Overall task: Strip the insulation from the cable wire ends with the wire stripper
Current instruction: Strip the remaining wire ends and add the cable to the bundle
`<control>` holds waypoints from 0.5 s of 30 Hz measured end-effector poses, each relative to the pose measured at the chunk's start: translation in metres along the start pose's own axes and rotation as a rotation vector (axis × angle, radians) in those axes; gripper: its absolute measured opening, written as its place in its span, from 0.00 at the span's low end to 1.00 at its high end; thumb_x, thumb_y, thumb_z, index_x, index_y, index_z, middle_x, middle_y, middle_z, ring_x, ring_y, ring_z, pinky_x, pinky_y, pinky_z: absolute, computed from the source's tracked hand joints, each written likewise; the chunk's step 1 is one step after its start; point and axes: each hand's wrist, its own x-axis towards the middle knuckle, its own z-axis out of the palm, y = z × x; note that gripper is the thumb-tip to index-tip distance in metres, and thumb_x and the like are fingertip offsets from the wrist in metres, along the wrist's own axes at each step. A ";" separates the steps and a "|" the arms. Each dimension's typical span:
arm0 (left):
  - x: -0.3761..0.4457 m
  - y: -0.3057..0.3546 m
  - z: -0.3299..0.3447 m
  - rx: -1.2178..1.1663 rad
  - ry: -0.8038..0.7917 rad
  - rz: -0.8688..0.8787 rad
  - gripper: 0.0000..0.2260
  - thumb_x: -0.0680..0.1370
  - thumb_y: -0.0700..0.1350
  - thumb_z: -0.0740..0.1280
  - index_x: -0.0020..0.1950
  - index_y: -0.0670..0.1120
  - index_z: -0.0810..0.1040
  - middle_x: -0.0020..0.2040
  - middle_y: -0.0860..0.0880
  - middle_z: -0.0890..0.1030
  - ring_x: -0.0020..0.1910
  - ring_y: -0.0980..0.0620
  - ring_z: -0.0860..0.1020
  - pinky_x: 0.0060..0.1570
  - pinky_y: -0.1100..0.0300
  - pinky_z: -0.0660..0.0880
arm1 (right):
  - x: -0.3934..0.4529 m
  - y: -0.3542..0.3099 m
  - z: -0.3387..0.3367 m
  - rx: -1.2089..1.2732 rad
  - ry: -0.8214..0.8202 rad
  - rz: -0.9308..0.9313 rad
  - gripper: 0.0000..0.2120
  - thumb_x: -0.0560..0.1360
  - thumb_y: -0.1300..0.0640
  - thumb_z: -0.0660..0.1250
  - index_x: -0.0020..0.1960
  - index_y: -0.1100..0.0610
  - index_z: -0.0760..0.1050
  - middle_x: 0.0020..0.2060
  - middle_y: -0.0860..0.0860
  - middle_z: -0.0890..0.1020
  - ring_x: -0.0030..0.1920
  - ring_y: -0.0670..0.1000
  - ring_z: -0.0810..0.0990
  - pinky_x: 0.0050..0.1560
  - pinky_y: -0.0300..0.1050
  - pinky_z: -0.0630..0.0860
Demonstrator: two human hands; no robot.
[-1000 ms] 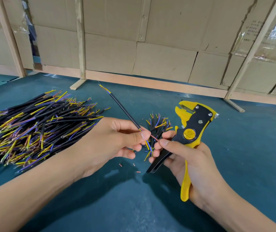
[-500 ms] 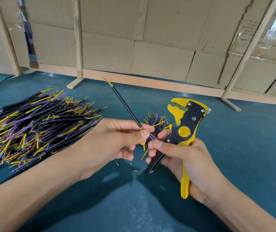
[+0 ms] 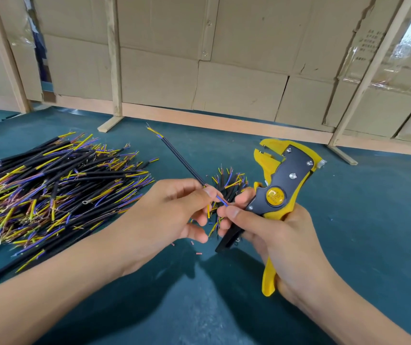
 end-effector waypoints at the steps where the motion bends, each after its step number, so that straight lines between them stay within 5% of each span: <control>1: 0.000 -0.001 -0.001 0.020 0.006 0.001 0.12 0.81 0.44 0.66 0.40 0.42 0.83 0.36 0.45 0.73 0.35 0.51 0.72 0.35 0.57 0.77 | 0.001 0.000 0.000 -0.011 0.005 -0.001 0.08 0.67 0.67 0.77 0.43 0.63 0.79 0.38 0.68 0.80 0.35 0.62 0.81 0.42 0.54 0.80; 8: 0.003 0.001 -0.009 0.278 -0.023 0.035 0.14 0.81 0.47 0.65 0.42 0.38 0.79 0.32 0.47 0.75 0.32 0.47 0.75 0.45 0.43 0.81 | 0.003 -0.004 -0.002 0.139 -0.034 0.157 0.14 0.63 0.69 0.76 0.46 0.64 0.78 0.36 0.62 0.80 0.35 0.61 0.80 0.43 0.55 0.81; 15: 0.001 0.008 -0.010 0.011 -0.127 -0.053 0.08 0.74 0.42 0.72 0.44 0.37 0.80 0.43 0.37 0.84 0.42 0.42 0.84 0.38 0.54 0.79 | 0.004 -0.005 0.000 0.308 -0.094 0.291 0.12 0.64 0.72 0.75 0.44 0.60 0.79 0.38 0.64 0.80 0.35 0.60 0.80 0.41 0.57 0.81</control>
